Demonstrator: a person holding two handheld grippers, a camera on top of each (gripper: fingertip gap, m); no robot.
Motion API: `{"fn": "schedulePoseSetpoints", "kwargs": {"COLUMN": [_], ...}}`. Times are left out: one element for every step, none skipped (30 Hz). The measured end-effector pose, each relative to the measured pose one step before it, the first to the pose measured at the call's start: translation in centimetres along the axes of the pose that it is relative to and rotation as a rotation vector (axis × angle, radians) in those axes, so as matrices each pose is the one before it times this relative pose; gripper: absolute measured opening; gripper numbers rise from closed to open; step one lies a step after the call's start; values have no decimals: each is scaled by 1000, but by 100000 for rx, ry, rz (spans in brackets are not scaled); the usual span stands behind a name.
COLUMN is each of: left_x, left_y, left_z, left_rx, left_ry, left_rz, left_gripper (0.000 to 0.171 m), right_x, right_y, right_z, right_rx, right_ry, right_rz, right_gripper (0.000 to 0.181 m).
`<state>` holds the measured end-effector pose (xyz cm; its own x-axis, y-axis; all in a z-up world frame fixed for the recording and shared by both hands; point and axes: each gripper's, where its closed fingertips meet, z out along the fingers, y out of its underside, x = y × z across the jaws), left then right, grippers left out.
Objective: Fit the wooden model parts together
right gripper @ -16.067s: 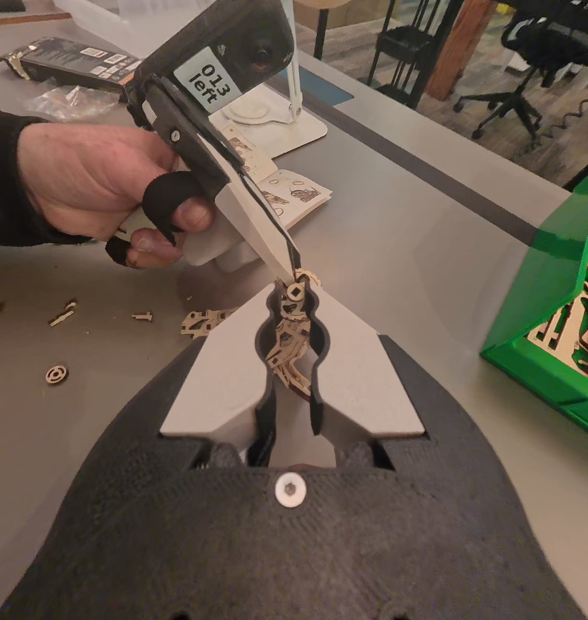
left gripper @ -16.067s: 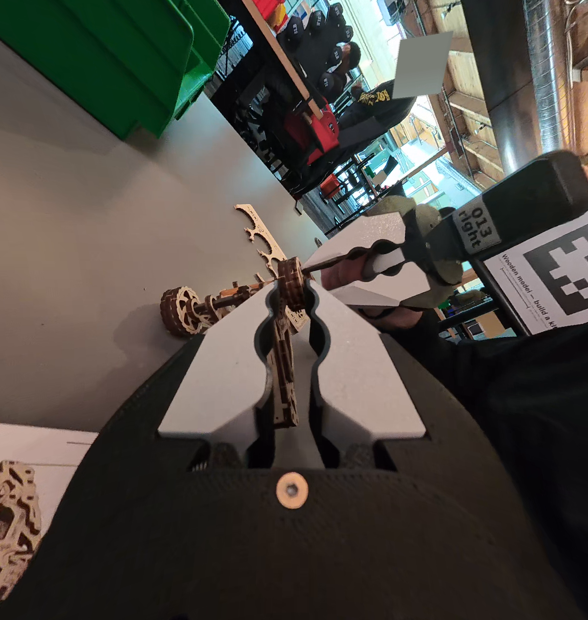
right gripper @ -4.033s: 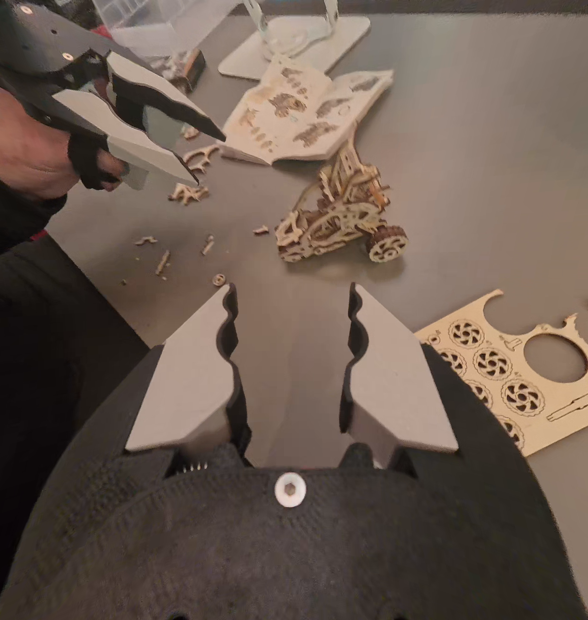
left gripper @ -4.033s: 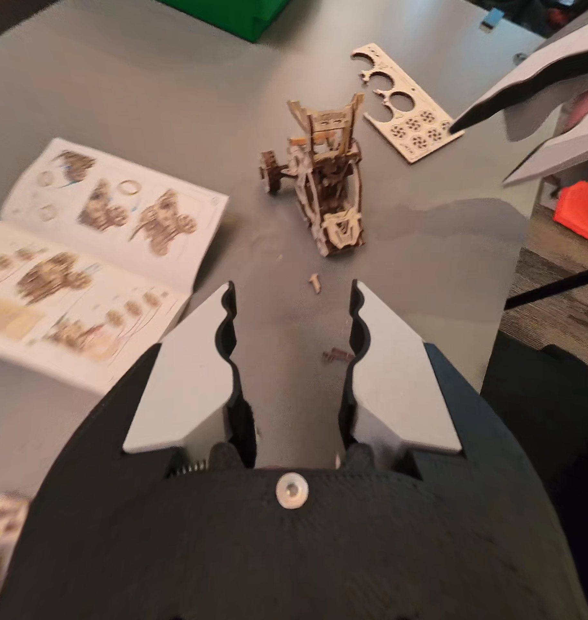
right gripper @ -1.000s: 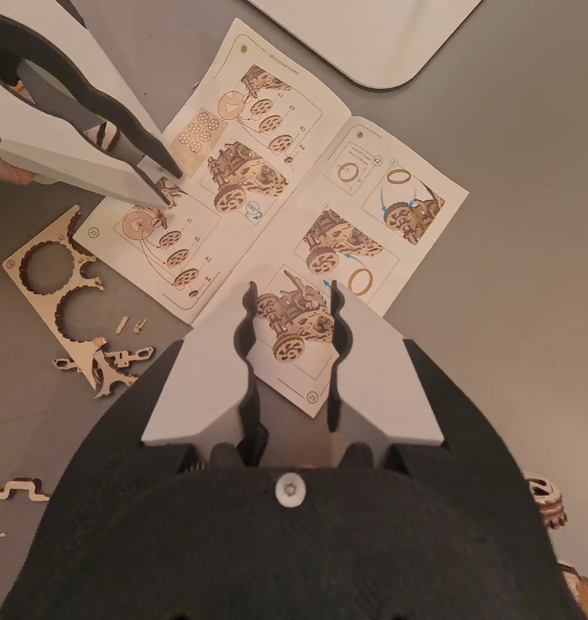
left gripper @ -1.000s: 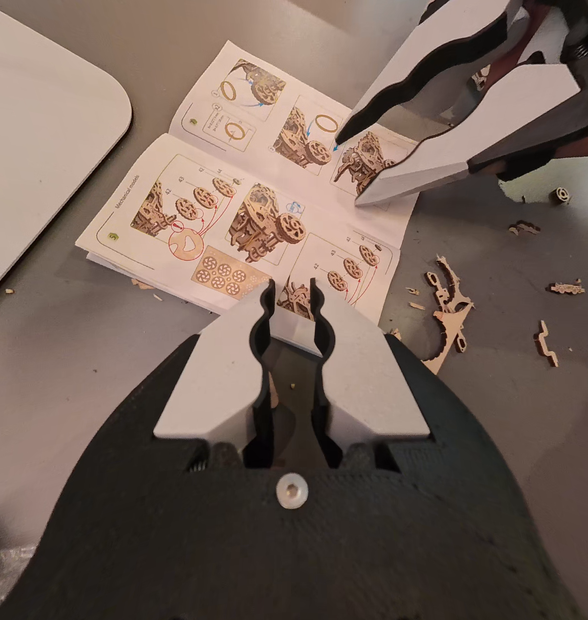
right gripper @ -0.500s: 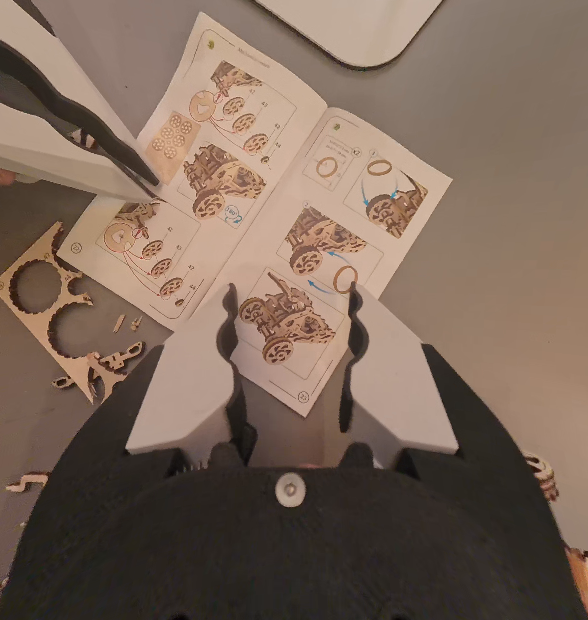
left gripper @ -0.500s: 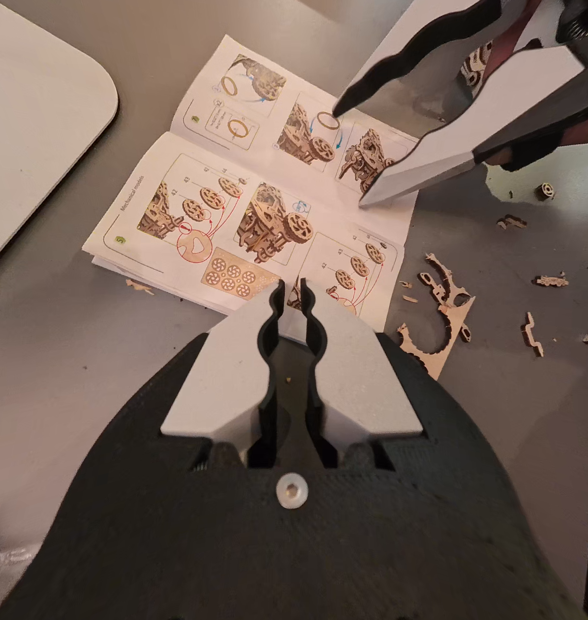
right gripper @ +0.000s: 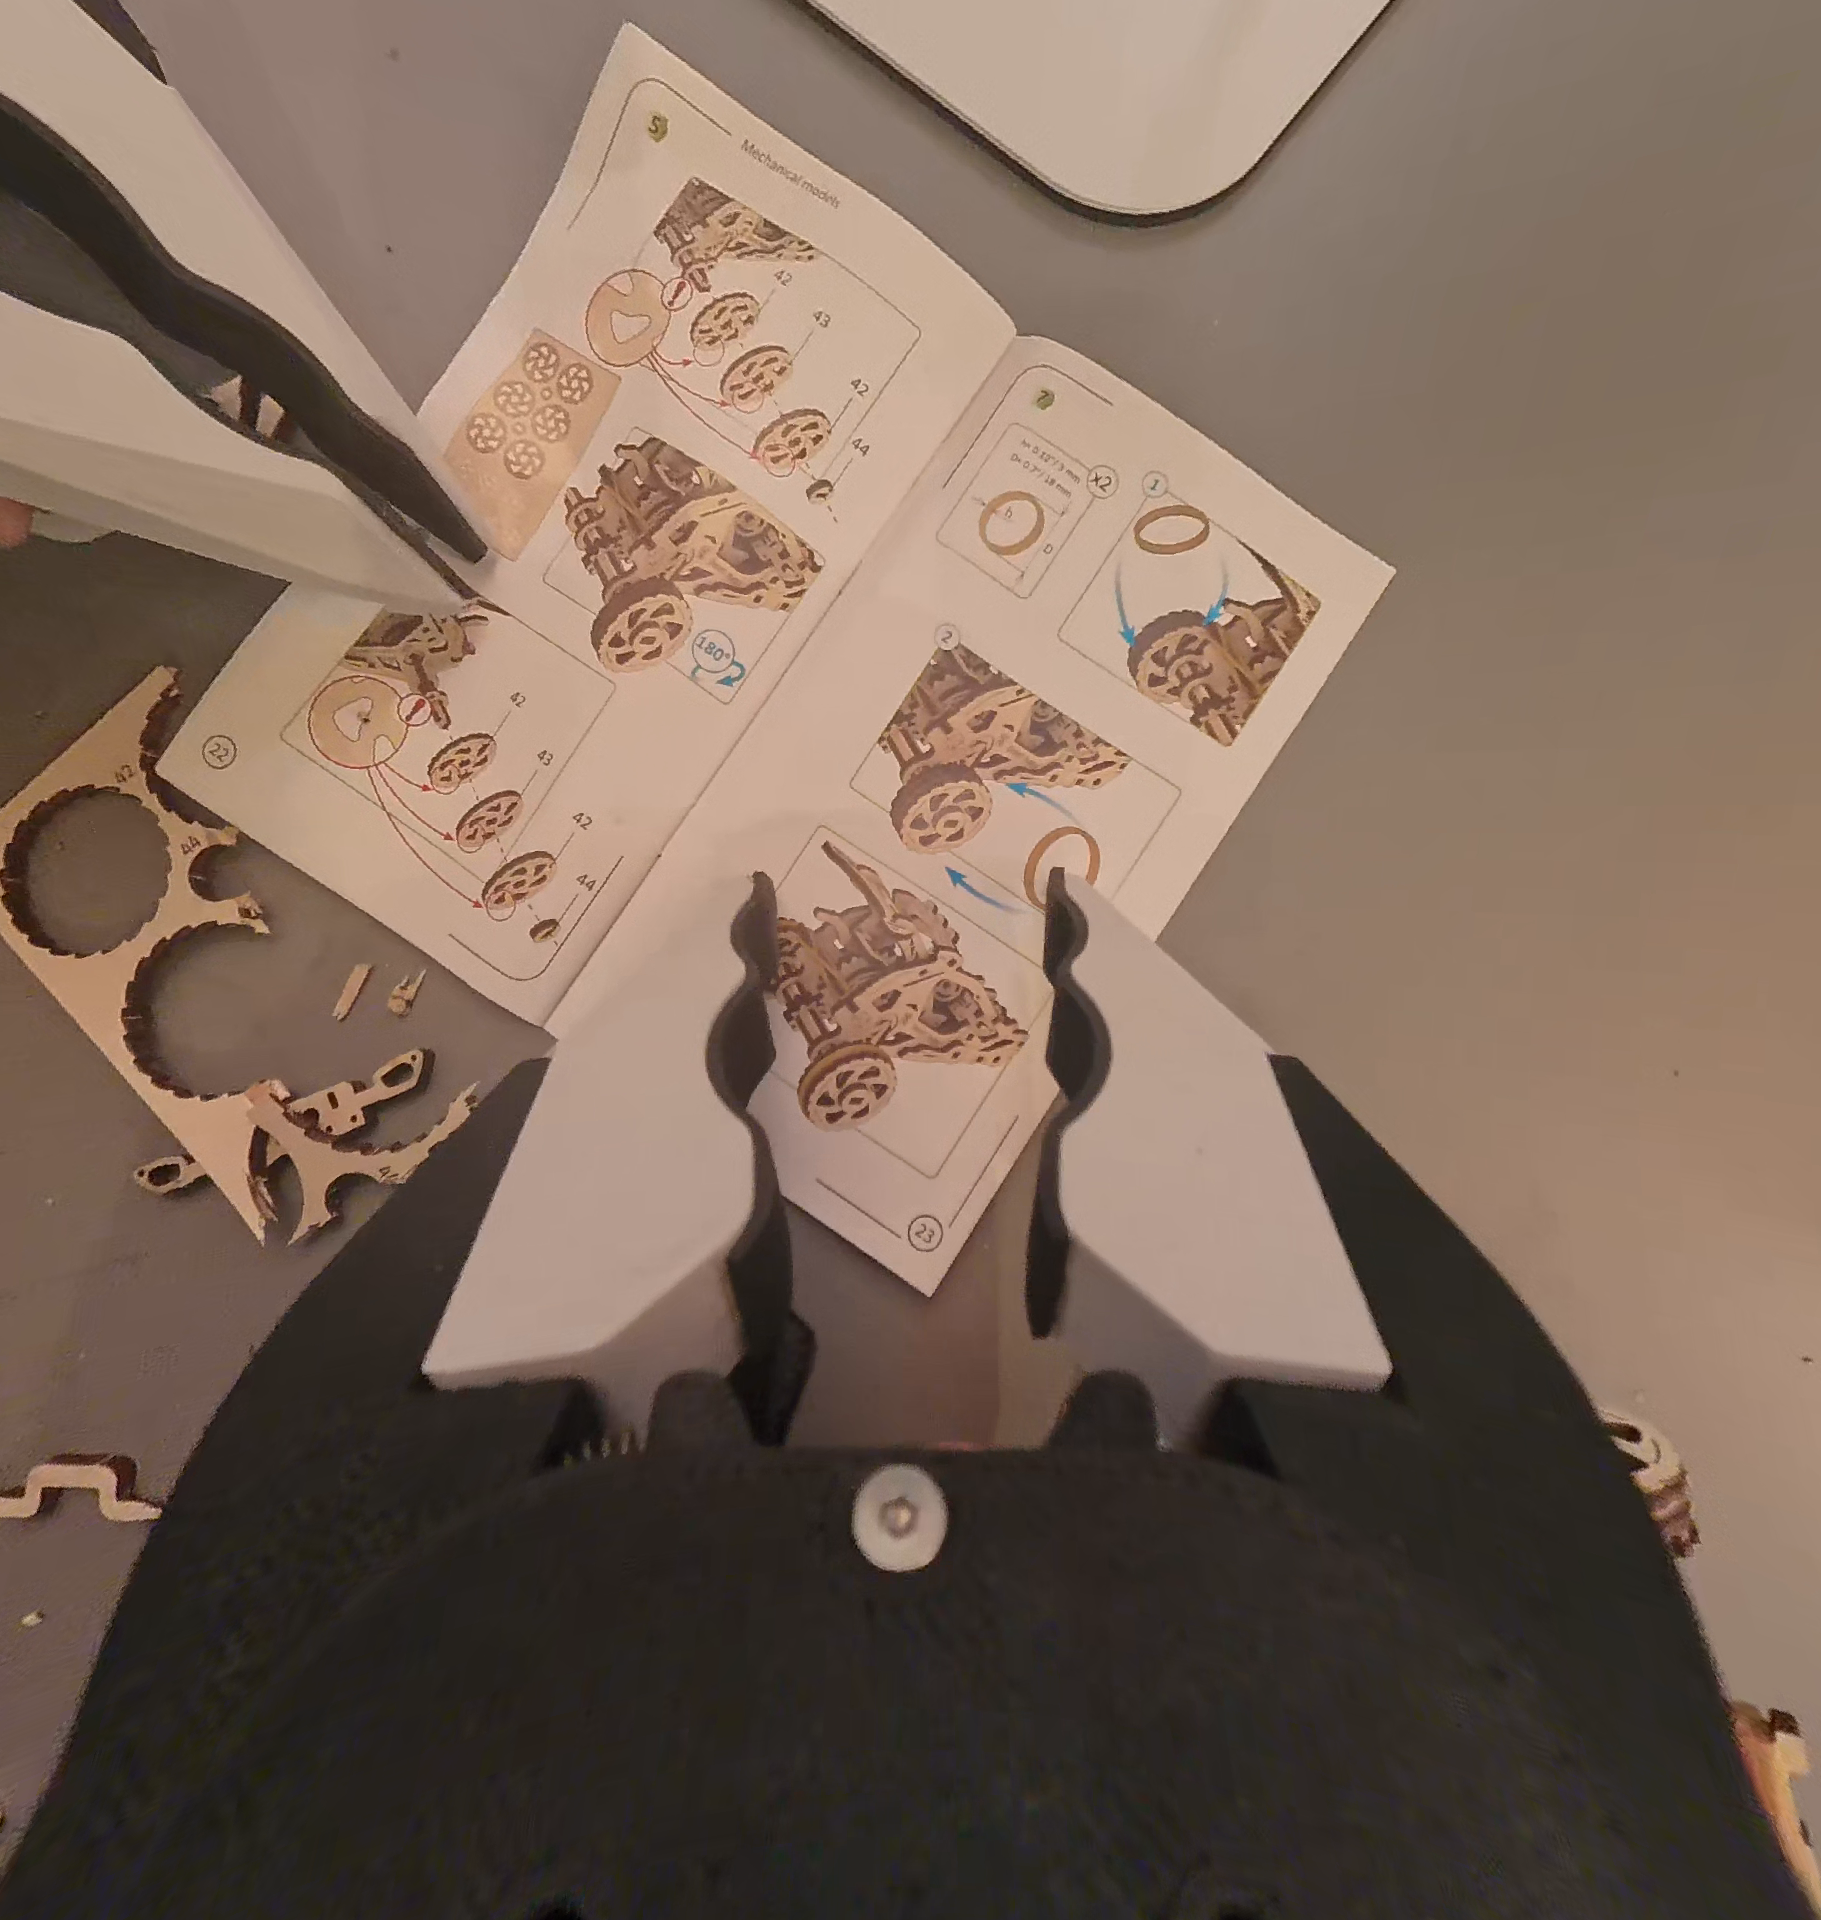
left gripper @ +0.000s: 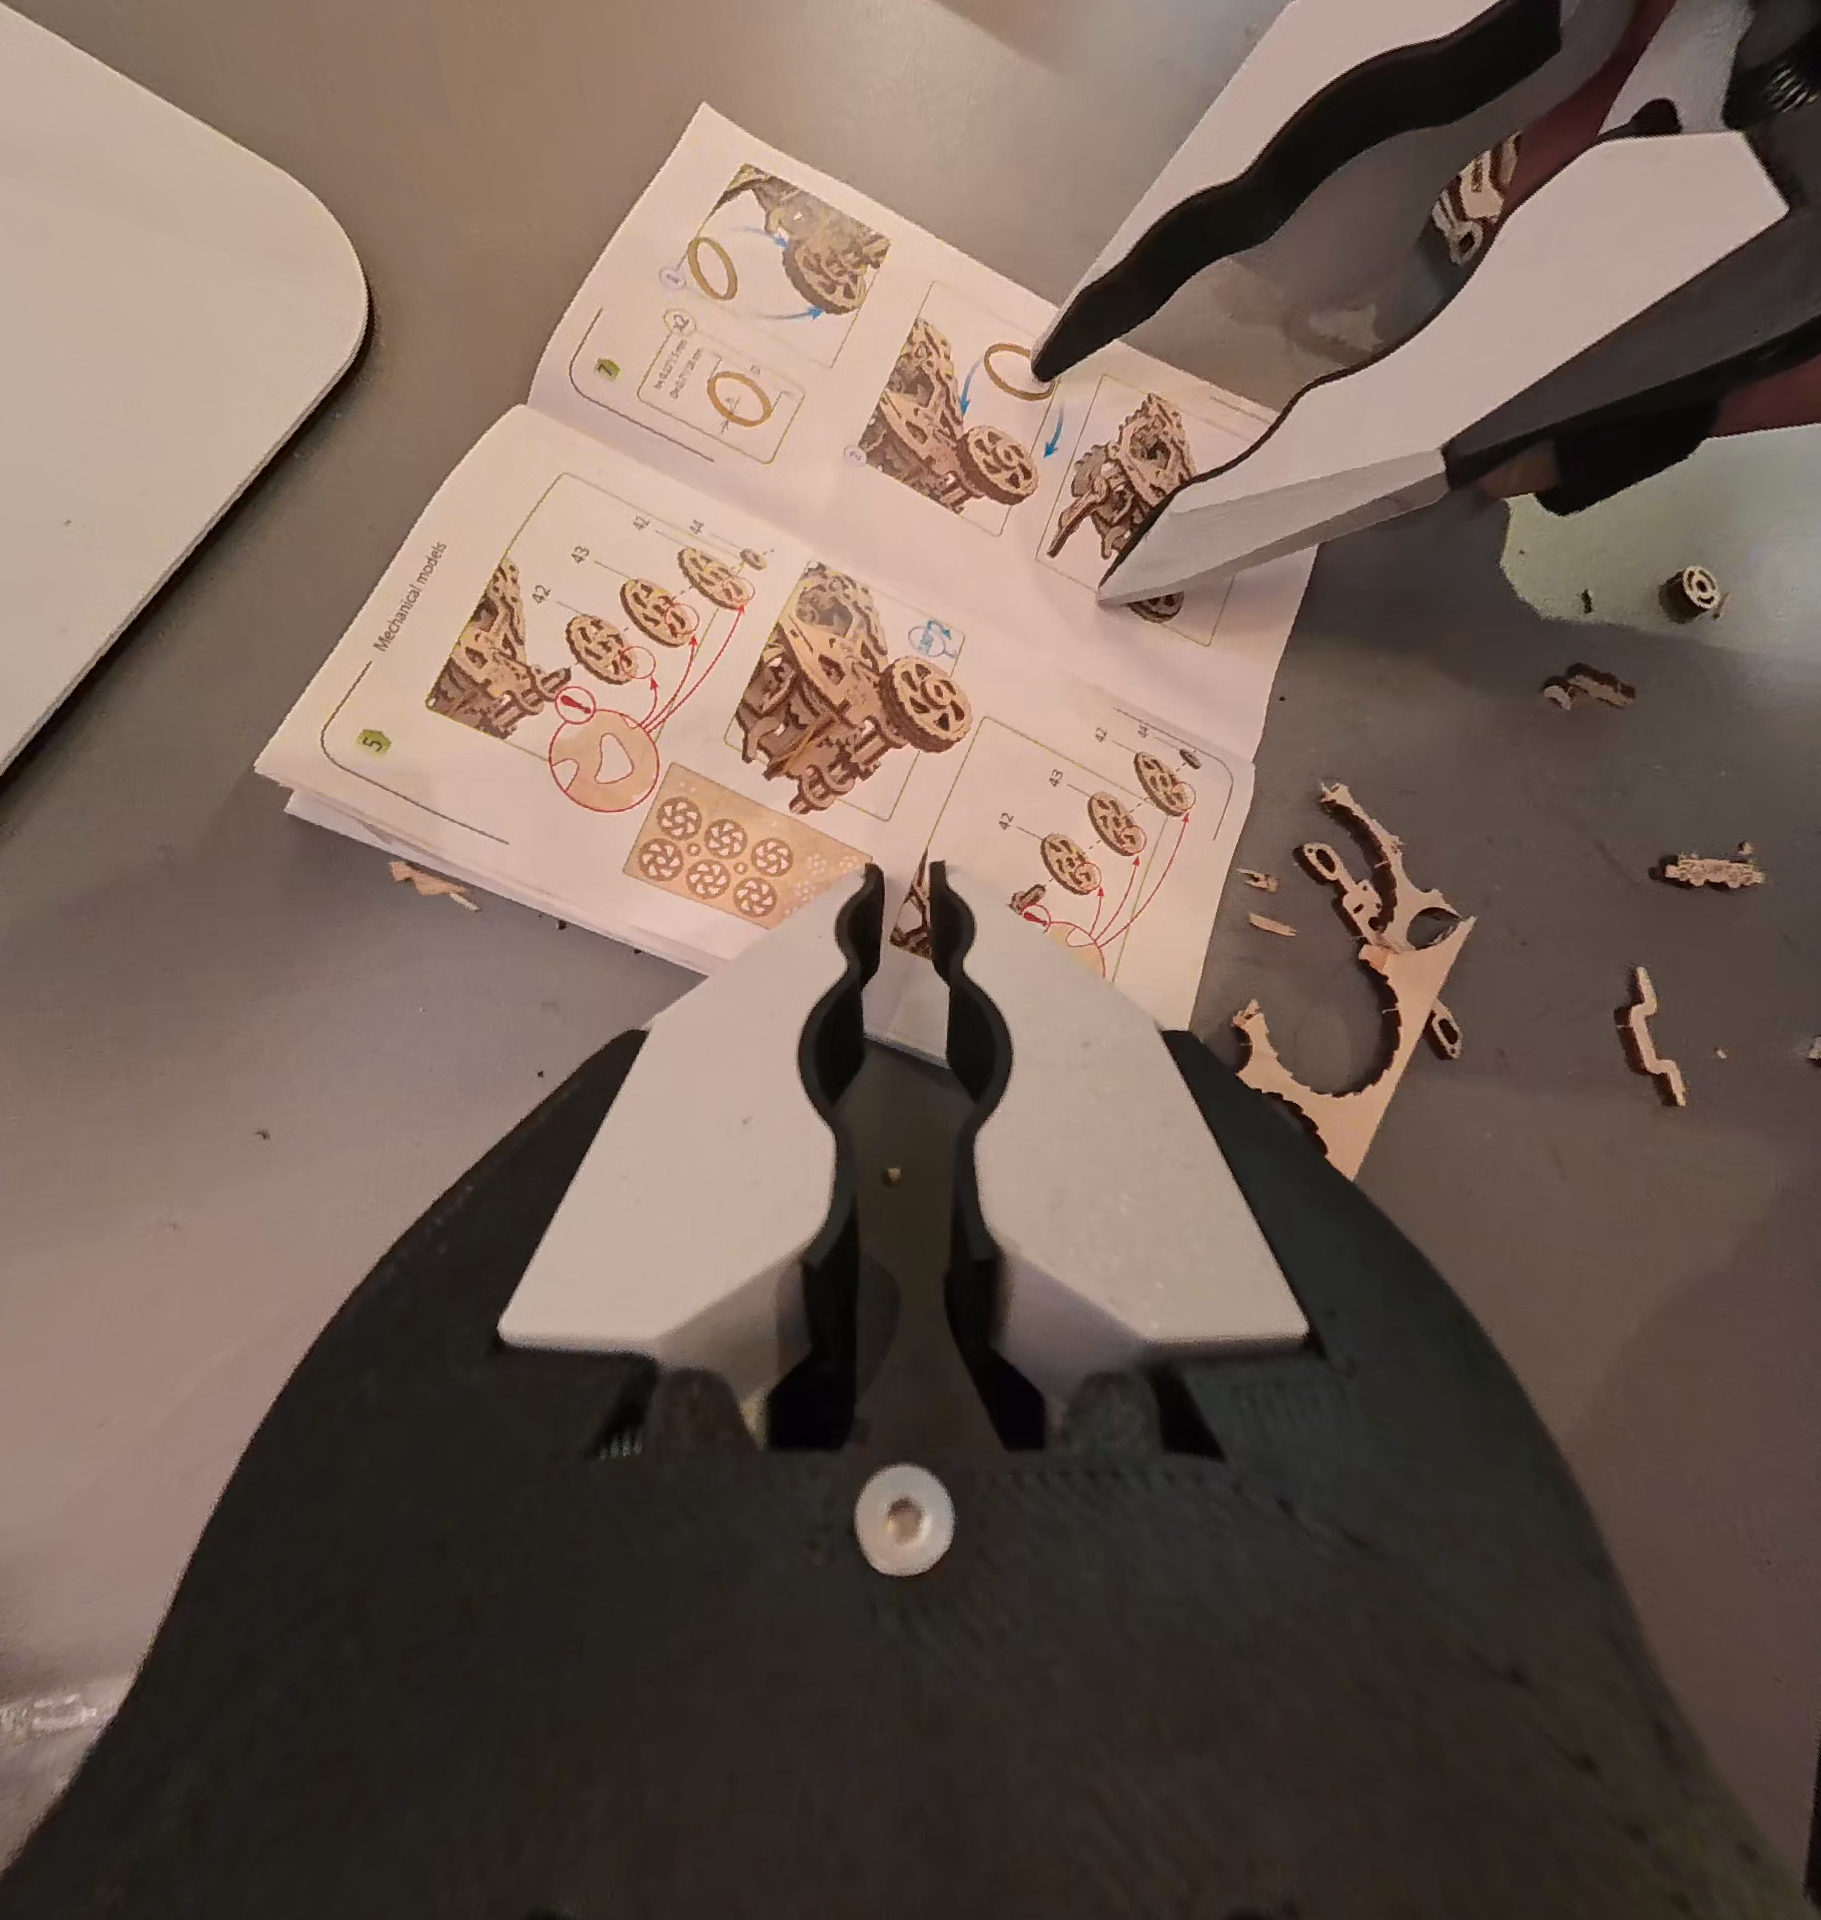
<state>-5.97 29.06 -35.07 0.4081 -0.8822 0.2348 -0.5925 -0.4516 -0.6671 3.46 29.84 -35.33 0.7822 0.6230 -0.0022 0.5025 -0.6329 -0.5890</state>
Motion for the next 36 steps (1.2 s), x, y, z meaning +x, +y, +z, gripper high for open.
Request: {"fn": "schedulePoseSetpoints", "kwargs": {"left_x": [15,-3,8,-31,-35,-72,-24,11,-29,-57,-7,-6,-14,8,11,-7,-3,3,-7,-10,-22,-2,-6,15,12,23,16,5,1,-7,-16,17,-2,-1,-13,-10], "left_y": [8,18,9,18,39,71,69,70,65,78,43,24,14,-5,6,-1,8,-4,-1,2,7,4,2,-6,-8,-11,-1,-14,-8,-6,0,4,-5,2,-7,6], "left_z": [0,-5,-9,-23,-34,-68,-53,-45,-50,-56,-28,-24,-10,-4,11,-1,-8,1,5,-4,-7,9,-1,3,2,2,4,0,8,-2,1,-2,1,0,2,2], "left_rx": [-165,-206,-90,-65,28,-164,-144,-205,-393,-454,-152,-4,11,13,-37,-29,-11,-6,32,96,59,82,47,-24,-110,-122,-103,9,79,115,129,38,3,17,16,14], "left_ry": [-60,-199,-64,-29,163,-80,258,361,-175,-361,145,195,63,150,49,-24,-31,53,83,98,16,132,72,-59,-190,-101,-99,-33,84,126,138,221,36,-62,-41,12], "left_rz": [127,227,107,-41,-206,-257,-236,-294,107,266,-127,-229,-140,-126,-32,-66,-77,-60,-82,-128,-110,-147,-179,76,129,30,30,-50,-186,-233,-299,-203,-29,16,-20,-56], "left_gripper": [6,7,6,6,5,4,3,2,1,0,0,0,0,0,0,0,0,0,0,0,0,0,0,0,0,0,0,0,0,0,0,0,0,0,0,0], "right_x": [-15,-151,-297,-209,-285,-130,-63,-231,-365,80,650,743,550,555,506,544,499,416,219,90,18,-51,315,80,50,-4,-98,-144,-271,-314,-250,-244,-102,23,30,-26], "right_y": [-3,-34,-91,-109,-60,-49,-21,-55,-121,-200,-347,-503,-539,-482,-524,-538,-327,-144,-124,75,155,20,-76,14,22,14,10,-26,-34,-55,-88,-93,11,4,18,1], "right_z": [-7,5,19,58,51,49,7,-18,5,-13,-55,-20,9,85,151,263,433,552,583,595,428,145,-28,-18,-11,-8,-7,-13,-9,4,32,31,3,2,-4,-9], "right_rx": [-102,-135,349,739,581,369,-106,-530,-713,-188,193,399,234,-968,-1127,-906,-1641,-2482,-1906,-2344,-2449,-1118,-96,-35,81,210,362,661,595,428,632,873,174,725,415,-286], "right_ry": [-6,-470,-856,148,-384,-218,-455,-1739,-2694,148,3181,2880,928,690,551,945,456,-657,-2069,-2647,-3060,-3380,408,-115,-35,-65,-338,-338,-723,-605,104,52,-25,-262,-118,-183], "right_rz": [184,-392,-777,-690,-541,-116,256,288,902,196,-1686,-2538,-2448,-1582,-2035,-2846,-2495,-763,136,7,1100,3005,489,-765,103,-392,-325,-596,-951,-1287,-685,-821,144,731,150,-655], "right_gripper": [49,46,32,27,22,21,21,26,33,45,58,69,70,70,71,72,73,75,76,76,74,67,60,58,57,57,56,54,48,39,33,26,25,25,25,25]}}
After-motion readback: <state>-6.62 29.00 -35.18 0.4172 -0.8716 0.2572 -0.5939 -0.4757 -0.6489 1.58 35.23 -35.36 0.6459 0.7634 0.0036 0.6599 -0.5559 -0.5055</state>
